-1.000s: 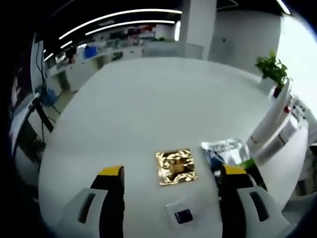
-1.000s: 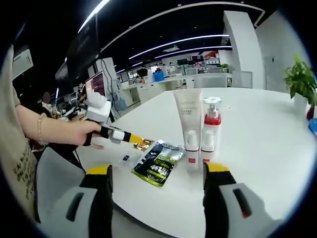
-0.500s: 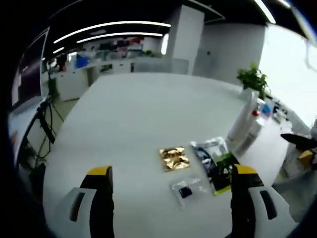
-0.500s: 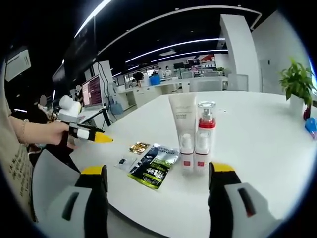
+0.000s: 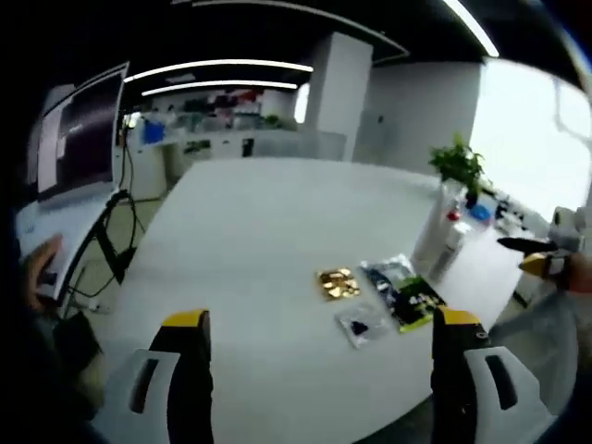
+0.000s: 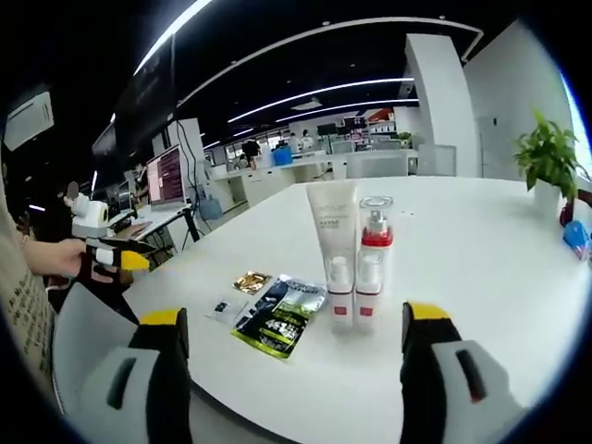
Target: Arrange the skincare products in the storage area until every visible bottle or jar stands upright without overlapping.
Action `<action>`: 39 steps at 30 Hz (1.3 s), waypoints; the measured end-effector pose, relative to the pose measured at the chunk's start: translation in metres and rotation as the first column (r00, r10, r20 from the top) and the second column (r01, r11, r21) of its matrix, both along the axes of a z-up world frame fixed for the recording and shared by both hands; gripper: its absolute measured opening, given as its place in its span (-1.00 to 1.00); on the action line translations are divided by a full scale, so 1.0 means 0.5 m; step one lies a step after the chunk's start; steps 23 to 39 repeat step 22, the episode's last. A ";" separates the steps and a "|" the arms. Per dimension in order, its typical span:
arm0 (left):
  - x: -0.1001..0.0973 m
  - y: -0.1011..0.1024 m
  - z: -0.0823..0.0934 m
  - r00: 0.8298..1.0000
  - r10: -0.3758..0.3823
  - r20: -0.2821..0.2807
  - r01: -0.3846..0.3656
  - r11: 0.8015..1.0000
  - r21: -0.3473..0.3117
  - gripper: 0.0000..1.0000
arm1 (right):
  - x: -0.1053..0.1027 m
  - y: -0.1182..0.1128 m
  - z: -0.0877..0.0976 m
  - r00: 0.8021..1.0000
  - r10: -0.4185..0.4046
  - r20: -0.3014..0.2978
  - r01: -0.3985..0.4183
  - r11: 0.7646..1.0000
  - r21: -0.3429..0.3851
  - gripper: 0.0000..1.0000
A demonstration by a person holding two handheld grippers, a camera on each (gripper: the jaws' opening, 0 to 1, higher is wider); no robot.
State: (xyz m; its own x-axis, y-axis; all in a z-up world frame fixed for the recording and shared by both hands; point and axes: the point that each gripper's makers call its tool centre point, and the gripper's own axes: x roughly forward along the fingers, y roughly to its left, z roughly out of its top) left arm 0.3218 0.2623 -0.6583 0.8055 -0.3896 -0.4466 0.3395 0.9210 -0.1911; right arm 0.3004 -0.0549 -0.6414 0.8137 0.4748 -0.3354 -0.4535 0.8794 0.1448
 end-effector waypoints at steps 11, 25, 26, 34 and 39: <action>-0.015 0.032 -0.028 0.998 0.064 -0.006 -0.064 0.998 -0.022 0.94 | 0.001 -0.004 -0.005 1.000 -0.016 -0.010 0.016 1.000 -0.018 0.99; -0.017 0.018 -0.022 0.999 0.037 0.004 -0.037 0.999 -0.009 0.94 | 0.001 -0.007 -0.004 1.000 -0.027 -0.005 0.027 0.999 -0.032 0.99; -0.017 0.018 -0.022 0.999 0.037 0.004 -0.037 0.999 -0.009 0.94 | 0.001 -0.007 -0.004 1.000 -0.027 -0.005 0.027 0.999 -0.032 0.99; -0.017 0.018 -0.022 0.999 0.037 0.004 -0.037 0.999 -0.009 0.94 | 0.001 -0.007 -0.004 1.000 -0.027 -0.005 0.027 0.999 -0.032 0.99; -0.017 0.018 -0.022 0.999 0.037 0.004 -0.037 0.999 -0.009 0.94 | 0.001 -0.007 -0.004 1.000 -0.027 -0.005 0.027 0.999 -0.032 0.99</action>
